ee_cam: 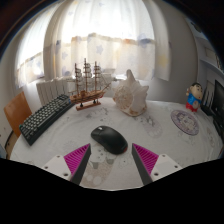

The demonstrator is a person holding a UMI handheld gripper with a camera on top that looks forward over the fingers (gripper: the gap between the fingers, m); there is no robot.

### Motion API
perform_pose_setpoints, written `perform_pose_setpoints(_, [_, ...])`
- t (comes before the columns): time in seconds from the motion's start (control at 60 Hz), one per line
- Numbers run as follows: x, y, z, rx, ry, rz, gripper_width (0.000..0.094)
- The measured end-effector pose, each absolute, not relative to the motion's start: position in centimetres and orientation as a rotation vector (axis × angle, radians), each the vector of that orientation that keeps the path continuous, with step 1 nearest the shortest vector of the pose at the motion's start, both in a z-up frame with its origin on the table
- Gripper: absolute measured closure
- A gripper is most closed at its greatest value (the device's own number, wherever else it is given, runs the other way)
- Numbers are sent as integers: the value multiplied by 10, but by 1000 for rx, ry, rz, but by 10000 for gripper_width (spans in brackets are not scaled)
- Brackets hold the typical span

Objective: Arrange mouse

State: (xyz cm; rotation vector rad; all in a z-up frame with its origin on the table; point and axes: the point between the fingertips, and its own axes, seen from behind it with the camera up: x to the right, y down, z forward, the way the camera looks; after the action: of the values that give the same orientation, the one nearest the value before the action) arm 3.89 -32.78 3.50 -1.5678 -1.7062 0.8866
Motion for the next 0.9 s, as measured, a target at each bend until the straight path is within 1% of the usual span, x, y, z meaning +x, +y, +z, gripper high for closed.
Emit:
perform_pose_setpoints(0.133, [4, -327, 9, -1552, -1724, 856, 85])
perform_pose_setpoints(0.2, [-10, -325, 2, -1561, -1730, 845, 85])
perform_pose_setpoints(0.583, [-72, -313, -6, -1583, -1718, 824, 80])
perform_pose_setpoints(0.783, [-81, -309, -6, -1567, -1722, 798, 78])
perform_pose_setpoints(0.9, [-81, -312, -8, -1582, -1728, 821, 122])
